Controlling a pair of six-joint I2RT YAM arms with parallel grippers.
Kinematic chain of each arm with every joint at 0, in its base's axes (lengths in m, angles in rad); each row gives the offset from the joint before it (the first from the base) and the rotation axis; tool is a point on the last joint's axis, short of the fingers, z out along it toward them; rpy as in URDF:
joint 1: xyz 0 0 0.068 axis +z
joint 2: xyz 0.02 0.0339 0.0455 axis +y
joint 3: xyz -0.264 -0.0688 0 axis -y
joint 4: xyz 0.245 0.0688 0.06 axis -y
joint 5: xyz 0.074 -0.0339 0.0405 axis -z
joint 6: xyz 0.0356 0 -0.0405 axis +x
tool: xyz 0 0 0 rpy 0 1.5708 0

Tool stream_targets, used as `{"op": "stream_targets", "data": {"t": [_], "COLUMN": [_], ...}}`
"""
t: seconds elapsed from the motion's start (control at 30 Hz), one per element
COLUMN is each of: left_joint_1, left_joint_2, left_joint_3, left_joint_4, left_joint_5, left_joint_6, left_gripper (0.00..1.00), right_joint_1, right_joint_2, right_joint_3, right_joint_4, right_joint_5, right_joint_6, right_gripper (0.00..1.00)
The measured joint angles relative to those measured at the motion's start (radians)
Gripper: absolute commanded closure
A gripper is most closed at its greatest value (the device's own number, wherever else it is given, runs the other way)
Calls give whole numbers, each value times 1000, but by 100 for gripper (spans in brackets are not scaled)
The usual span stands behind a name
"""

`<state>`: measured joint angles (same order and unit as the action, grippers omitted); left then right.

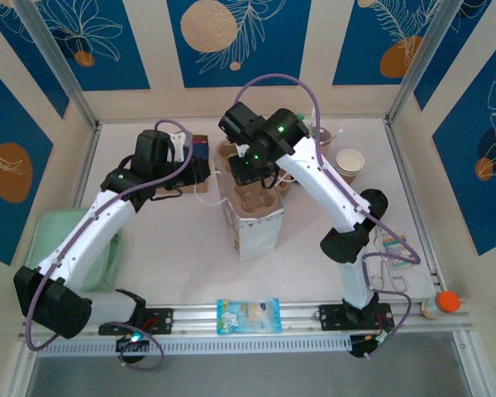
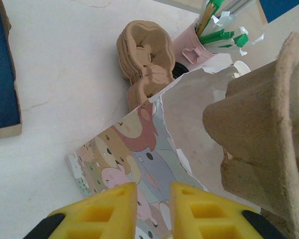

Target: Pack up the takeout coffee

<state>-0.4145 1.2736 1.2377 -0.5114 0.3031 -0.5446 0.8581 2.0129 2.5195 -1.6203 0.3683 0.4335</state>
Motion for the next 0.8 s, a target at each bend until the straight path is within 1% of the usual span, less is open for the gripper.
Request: {"op": "stream_targets", "data": {"t": [0.43, 0.8], "left_joint_1": [0, 0], "left_joint_2": [-37, -41], "left_joint_3": [-18, -20], "left_joint_4": [2, 3], "left_joint_5": [4, 4], "left_joint_6": [-4, -4], "left_gripper": [75, 75], "right_joint_1": [10, 13], "right_joint_2": [0, -3], "right_joint_3": [-32, -108], "right_joint_4": [0, 1], "right_joint_5": [18, 22], "right_joint_6": [8, 19], "right_gripper": [69, 70]}}
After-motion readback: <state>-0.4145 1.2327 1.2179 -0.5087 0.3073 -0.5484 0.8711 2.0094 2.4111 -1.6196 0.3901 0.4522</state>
